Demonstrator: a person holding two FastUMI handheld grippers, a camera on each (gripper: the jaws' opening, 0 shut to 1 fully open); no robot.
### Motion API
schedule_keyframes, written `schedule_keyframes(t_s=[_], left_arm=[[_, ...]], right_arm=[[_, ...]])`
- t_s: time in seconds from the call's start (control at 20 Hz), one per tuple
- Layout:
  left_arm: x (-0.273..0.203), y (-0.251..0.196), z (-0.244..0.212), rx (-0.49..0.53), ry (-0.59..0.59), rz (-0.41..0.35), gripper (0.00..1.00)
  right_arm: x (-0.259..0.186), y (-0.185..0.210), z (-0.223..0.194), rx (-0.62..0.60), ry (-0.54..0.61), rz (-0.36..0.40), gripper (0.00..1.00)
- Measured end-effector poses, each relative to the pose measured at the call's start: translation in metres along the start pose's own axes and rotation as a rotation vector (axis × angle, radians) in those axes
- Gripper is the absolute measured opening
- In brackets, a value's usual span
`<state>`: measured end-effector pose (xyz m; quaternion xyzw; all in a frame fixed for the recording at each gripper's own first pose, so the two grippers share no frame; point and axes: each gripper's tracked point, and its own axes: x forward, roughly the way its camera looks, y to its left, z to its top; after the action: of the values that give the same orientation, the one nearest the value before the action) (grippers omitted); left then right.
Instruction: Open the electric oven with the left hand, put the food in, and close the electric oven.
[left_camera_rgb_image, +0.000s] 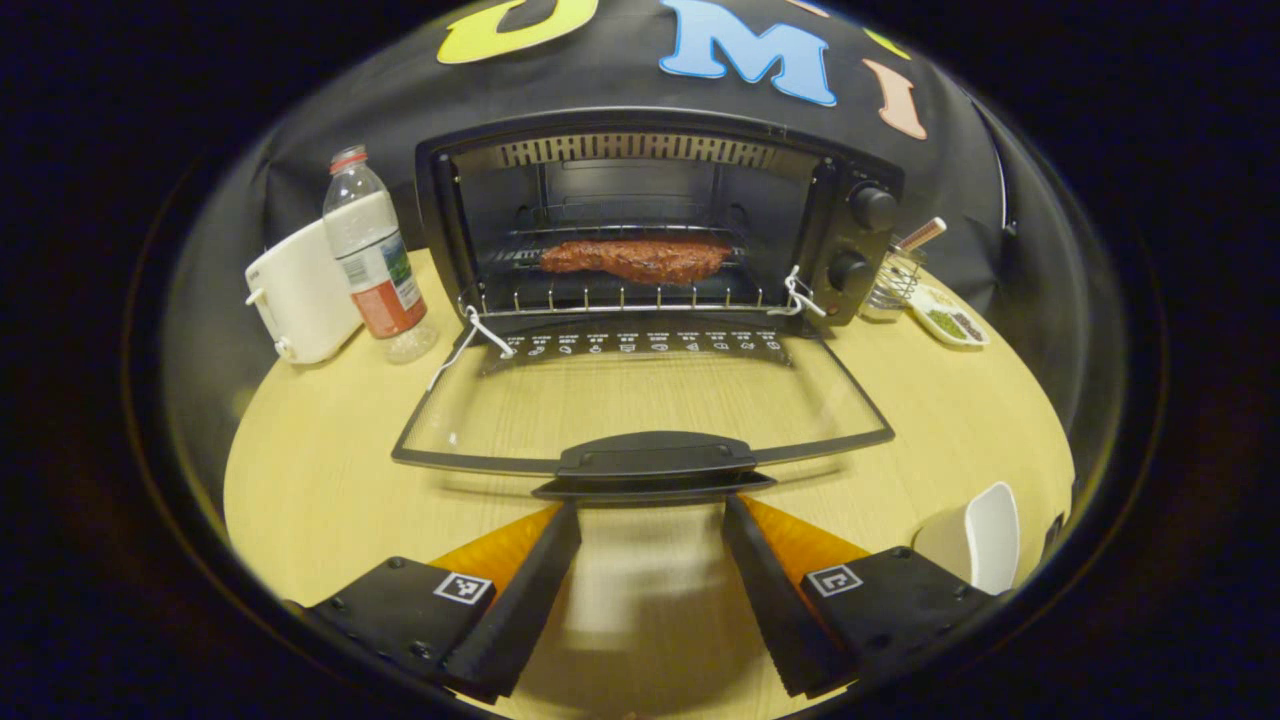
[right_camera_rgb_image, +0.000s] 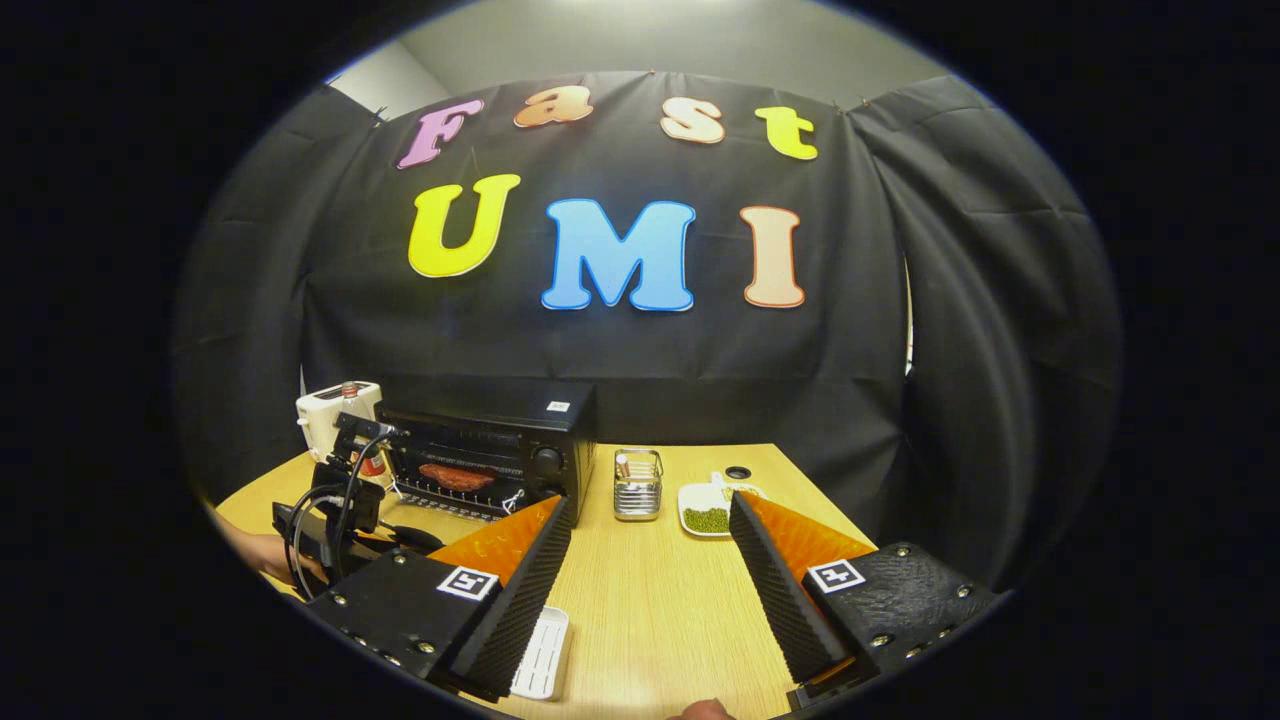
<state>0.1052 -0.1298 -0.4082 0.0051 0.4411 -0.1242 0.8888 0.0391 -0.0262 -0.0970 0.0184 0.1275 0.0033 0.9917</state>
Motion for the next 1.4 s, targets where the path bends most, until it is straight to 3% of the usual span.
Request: schedule_keyframes(t_s=[0.95, 1.4], left_arm=[[-0.057, 0.004, 0.052, -0.054, -0.153, -0.007, 1.0], [-0.072, 0.006, 0.1, 0.098, -0.297, 0.043, 1.0]], right_arm=[[0.018, 0.014, 0.001, 0.039, -0.006, 0.052, 0.97], [0.02, 0.008, -0.009, 0.039, 0.021, 0.038, 0.97]])
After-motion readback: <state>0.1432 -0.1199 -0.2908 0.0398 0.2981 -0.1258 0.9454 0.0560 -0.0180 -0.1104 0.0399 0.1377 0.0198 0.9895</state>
